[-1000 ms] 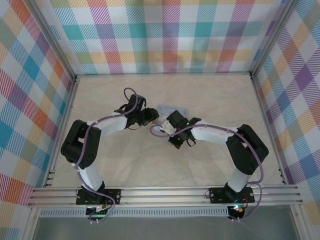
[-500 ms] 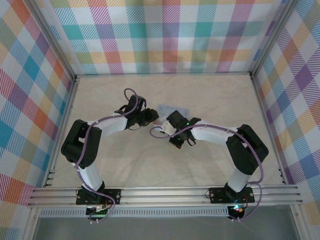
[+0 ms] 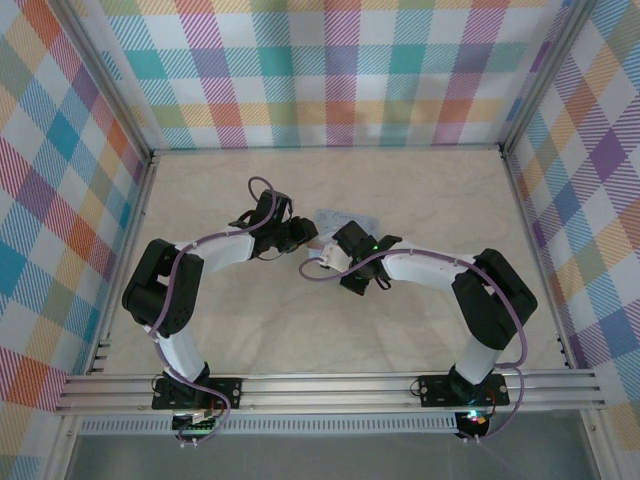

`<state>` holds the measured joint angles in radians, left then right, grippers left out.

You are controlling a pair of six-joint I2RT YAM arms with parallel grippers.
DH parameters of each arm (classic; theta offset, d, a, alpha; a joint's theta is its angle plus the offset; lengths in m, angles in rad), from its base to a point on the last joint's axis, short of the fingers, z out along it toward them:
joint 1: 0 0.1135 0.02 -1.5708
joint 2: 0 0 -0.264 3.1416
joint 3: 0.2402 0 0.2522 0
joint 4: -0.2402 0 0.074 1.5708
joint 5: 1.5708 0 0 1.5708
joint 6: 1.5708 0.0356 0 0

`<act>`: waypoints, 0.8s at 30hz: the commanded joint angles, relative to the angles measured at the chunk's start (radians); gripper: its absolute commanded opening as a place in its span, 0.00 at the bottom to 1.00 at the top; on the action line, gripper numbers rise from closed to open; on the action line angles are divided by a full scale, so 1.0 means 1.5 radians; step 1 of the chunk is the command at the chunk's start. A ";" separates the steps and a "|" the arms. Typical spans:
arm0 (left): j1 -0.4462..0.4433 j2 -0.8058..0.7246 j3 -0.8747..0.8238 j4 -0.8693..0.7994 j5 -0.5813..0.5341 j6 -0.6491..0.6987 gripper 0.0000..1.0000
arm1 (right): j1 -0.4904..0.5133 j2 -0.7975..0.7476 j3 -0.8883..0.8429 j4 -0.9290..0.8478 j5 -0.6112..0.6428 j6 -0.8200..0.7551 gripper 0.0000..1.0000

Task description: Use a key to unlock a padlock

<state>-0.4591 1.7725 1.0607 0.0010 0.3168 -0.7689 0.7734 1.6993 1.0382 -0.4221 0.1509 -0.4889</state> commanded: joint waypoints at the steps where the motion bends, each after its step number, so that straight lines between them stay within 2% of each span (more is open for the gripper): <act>1: 0.008 0.001 -0.007 0.000 0.020 -0.004 0.32 | 0.006 0.010 0.005 0.039 0.003 -0.034 0.00; 24: 0.004 -0.004 -0.005 -0.003 0.023 -0.007 0.33 | 0.006 0.024 0.014 0.064 0.022 -0.076 0.00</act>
<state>-0.4557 1.7725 1.0607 0.0025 0.3206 -0.7696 0.7738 1.7317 1.0382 -0.3782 0.1837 -0.5877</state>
